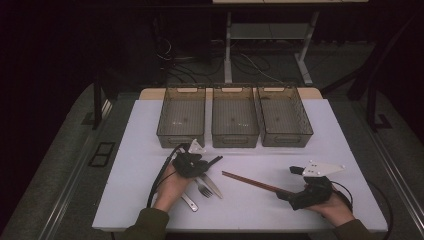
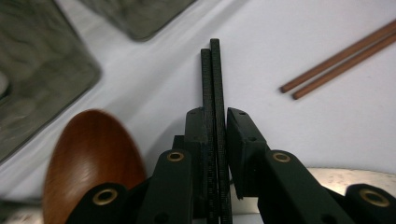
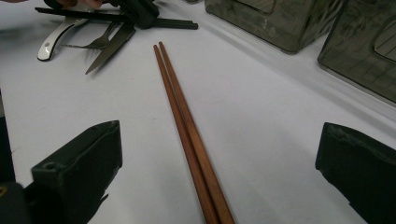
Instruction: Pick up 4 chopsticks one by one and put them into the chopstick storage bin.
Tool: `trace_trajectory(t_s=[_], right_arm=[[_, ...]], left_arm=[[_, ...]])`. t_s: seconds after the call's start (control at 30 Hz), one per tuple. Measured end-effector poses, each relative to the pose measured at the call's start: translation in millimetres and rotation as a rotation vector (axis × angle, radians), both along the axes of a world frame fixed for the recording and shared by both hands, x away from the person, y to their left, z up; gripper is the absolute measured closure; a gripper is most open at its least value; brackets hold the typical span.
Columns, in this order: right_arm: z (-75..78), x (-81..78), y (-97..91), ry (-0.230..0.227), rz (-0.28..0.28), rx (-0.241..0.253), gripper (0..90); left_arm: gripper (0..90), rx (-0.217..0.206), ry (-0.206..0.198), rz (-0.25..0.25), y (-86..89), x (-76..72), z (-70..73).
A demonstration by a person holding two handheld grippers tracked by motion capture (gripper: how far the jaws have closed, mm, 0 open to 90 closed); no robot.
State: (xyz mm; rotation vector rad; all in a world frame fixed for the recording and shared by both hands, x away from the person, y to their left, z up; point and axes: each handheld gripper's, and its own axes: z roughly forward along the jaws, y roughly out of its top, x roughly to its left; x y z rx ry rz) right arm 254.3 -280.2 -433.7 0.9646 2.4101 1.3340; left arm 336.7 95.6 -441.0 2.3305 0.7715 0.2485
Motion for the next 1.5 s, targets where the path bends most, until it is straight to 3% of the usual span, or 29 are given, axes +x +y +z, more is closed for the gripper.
trace_trajectory(t_s=[0.23,0.43,0.63,0.77,0.87,1.2,1.37,1.5], right_arm=[[0.1,0.0,-0.1,0.0,0.003,-0.003,0.8],[0.2,-0.3,-0.3,-0.003,0.003,0.002,0.8],[0.8,-1.0,-0.7,-0.003,0.005,0.005,0.8],[0.9,-1.2,-0.7,-0.002,0.005,0.005,0.8],[0.9,-1.3,-0.6,-0.002,0.005,0.005,0.8],[0.8,-1.5,-1.4,-0.004,0.0,0.007,0.8],[1.0,-2.6,-0.3,-0.004,0.002,0.004,0.8],[1.3,-3.0,-0.4,-0.006,0.005,0.003,0.8]], left_arm=[[77.1,-0.011,-0.005,-0.024,-4.0,-1.8,-0.5],[65.8,-0.047,-0.019,-0.022,-2.2,-5.5,6.4],[64.7,-0.114,-0.04,-0.032,12.1,-13.3,19.5],[64.4,-0.119,-0.056,-0.037,20.9,-19.2,23.6],[64.4,-0.151,-0.046,-0.04,30.6,-25.7,24.7],[71.5,-0.144,-0.04,-0.026,59.0,-42.7,22.7],[77.2,-0.165,-0.005,-0.009,64.7,-41.1,18.6],[77.9,-0.155,0.01,-0.019,64.8,-39.7,16.8]])
